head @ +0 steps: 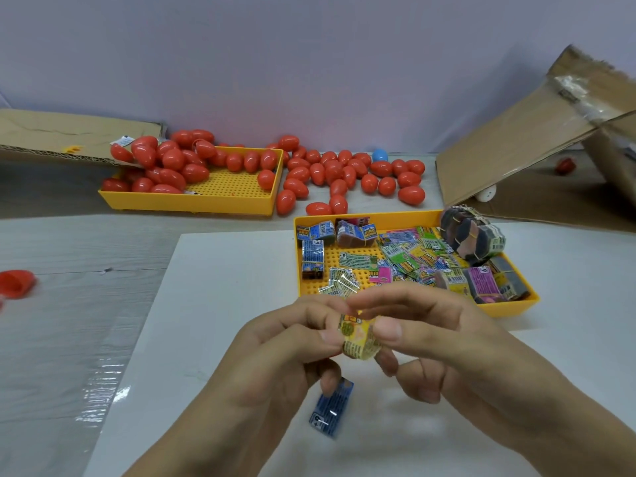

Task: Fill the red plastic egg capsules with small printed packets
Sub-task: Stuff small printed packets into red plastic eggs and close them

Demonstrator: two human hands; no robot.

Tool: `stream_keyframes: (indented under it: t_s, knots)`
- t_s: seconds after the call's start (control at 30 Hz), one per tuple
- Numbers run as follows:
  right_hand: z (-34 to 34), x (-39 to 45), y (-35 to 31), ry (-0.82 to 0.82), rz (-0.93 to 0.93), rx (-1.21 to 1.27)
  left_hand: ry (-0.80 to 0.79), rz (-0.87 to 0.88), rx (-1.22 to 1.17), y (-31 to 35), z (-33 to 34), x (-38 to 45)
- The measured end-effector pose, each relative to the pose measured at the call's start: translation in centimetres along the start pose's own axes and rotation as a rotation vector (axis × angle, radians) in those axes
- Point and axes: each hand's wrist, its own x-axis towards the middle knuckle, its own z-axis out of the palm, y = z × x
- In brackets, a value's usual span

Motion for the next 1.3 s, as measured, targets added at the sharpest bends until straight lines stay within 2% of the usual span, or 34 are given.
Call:
stream_keyframes:
  t_s: [0.07,0.13,0.17,0.23,0.33,0.43,0.6,0.7,0.9,1.3]
  knots:
    - [0.2,-0.1,0.3,0.122,-0.143,-0.159,0.01,0.065,0.069,0.1,0.0,-0.3]
    - [0.4,-0.3,0.9,0.284,-0.36,-0.45,0.034,0.192,0.225,0.1,0.2,-0.7]
    - [0.6,-0.4,1.1,0.317,-0.461,-0.553,0.051,0.258,0.31,0.1,0.2,-1.0]
    - [0.9,-0.5,1.5,0.309,-0.574,-0.565,0.08,0.34,0.436,0.0,0.4,-1.3]
    - [1.4,-0.6,1.7,0.302,-0.588,-0.431,0.087,0.41,0.581,-0.4,0.6,-1.5]
    - [1.5,-0.6,1.7,0.335,-0.596,-0.362,0.069,0.431,0.552,-0.3,0.6,-1.5]
    - [1.3,-0.6,1.1,0.397,-0.661,-0.42,0.088,0.402,0.441,0.1,-0.1,-1.3]
    - [1.3,-0.5,1.0,0.407,-0.651,-0.468,0.091,0.464,0.397,0.2,0.3,-1.2]
    - [1.3,-0.4,1.0,0.399,-0.663,-0.547,0.114,0.489,0.45,0.4,0.5,-1.3]
    - [1.1,-0.4,0.9,0.393,-0.708,-0.651,0.007,0.407,0.354,0.4,0.5,-1.6]
